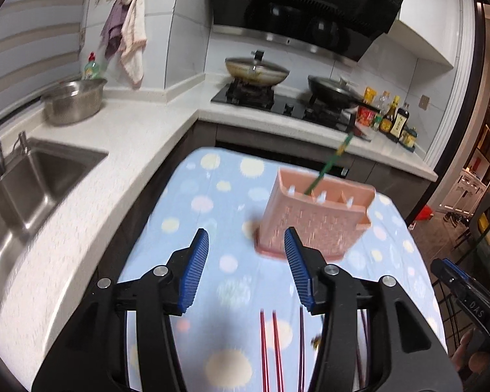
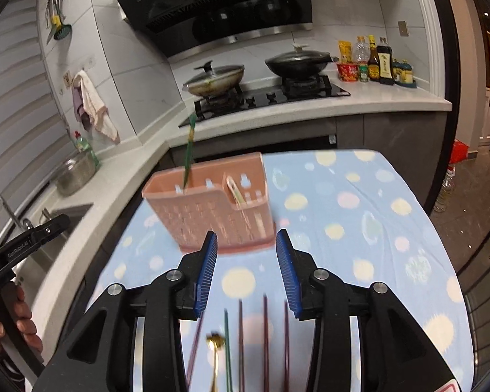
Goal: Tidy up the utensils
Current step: 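Move both open tools back down to the remaining chopsticks, then grasp a red chopstick with the left tool while the right tool grasps a dark-red chopstick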
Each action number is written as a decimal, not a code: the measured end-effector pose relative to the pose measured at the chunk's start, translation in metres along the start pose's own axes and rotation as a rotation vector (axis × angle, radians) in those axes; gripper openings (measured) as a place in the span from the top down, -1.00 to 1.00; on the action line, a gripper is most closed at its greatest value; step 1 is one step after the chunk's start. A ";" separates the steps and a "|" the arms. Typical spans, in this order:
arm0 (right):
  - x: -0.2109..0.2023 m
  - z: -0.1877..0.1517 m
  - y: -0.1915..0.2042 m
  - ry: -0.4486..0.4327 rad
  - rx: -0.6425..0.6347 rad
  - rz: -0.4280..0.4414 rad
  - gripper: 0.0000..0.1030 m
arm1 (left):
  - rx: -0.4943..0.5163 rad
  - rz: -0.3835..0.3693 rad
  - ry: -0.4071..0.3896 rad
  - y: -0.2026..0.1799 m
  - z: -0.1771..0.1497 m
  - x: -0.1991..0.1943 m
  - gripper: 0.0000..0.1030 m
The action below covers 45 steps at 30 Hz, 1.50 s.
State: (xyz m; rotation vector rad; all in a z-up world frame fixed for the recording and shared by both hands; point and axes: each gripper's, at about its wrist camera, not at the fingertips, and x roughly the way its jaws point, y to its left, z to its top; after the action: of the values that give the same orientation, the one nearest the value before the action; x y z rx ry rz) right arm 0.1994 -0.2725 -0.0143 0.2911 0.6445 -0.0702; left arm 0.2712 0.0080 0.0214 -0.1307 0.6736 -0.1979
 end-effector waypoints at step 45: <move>-0.020 -0.192 -0.028 0.330 -0.042 -0.090 0.58 | 0.054 0.011 0.385 -0.017 -0.226 -0.022 0.10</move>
State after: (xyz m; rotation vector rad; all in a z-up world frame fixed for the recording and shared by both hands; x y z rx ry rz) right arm 0.0670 -0.2447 -0.1549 0.2343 0.9859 -0.0952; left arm 0.1099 -0.0159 -0.1370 -0.0364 1.0511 -0.2336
